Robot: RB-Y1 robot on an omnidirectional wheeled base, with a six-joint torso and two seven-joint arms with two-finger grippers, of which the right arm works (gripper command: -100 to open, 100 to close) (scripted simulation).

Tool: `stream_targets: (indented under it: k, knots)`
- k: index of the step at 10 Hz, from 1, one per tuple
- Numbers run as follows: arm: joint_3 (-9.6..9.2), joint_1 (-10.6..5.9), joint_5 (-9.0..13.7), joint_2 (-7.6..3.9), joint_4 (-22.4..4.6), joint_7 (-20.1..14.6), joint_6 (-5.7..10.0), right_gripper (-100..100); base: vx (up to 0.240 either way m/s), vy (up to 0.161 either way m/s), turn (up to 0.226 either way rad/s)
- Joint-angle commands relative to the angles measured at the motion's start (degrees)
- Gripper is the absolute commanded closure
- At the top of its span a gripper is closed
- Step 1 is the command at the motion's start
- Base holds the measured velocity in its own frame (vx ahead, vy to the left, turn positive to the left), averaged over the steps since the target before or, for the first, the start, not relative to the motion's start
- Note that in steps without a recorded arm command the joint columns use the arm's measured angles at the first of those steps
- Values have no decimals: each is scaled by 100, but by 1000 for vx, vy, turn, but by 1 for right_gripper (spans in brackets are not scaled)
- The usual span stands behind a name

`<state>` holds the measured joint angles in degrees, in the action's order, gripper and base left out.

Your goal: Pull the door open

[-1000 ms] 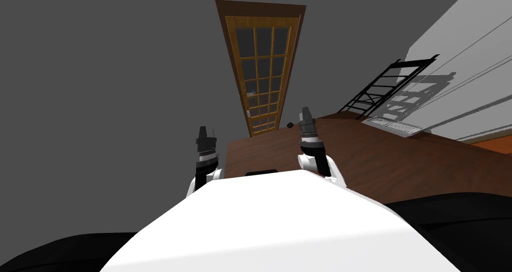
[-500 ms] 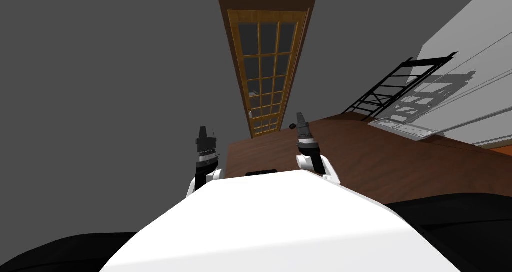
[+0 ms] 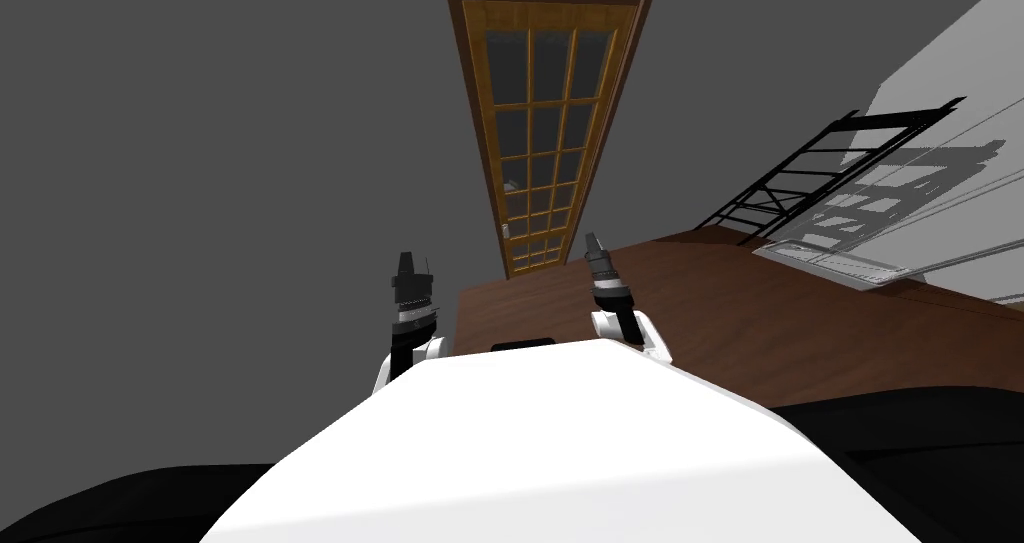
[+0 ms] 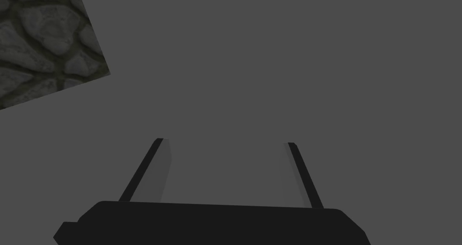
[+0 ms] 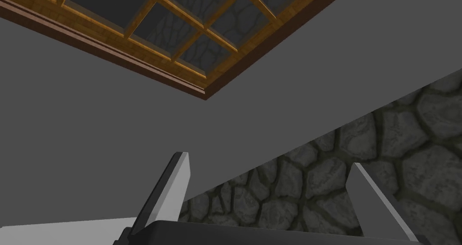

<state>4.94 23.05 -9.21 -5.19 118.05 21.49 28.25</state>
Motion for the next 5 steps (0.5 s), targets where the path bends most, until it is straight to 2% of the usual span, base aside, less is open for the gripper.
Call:
stream_targets:
  k: [1, 3, 4, 5]
  knots:
    - [20, -5, -16, -23, -161, 114, 75, -100, 100, 33, 22]
    - [36, -41, -43, -41, -376, 264, 153, -100, 90, 45, 22]
    - [54, -77, -72, -59, -597, 418, 233, -100, 129, 67, 51]
    - [62, -96, -86, -68, -708, 496, 273, -100, 156, 89, 36]
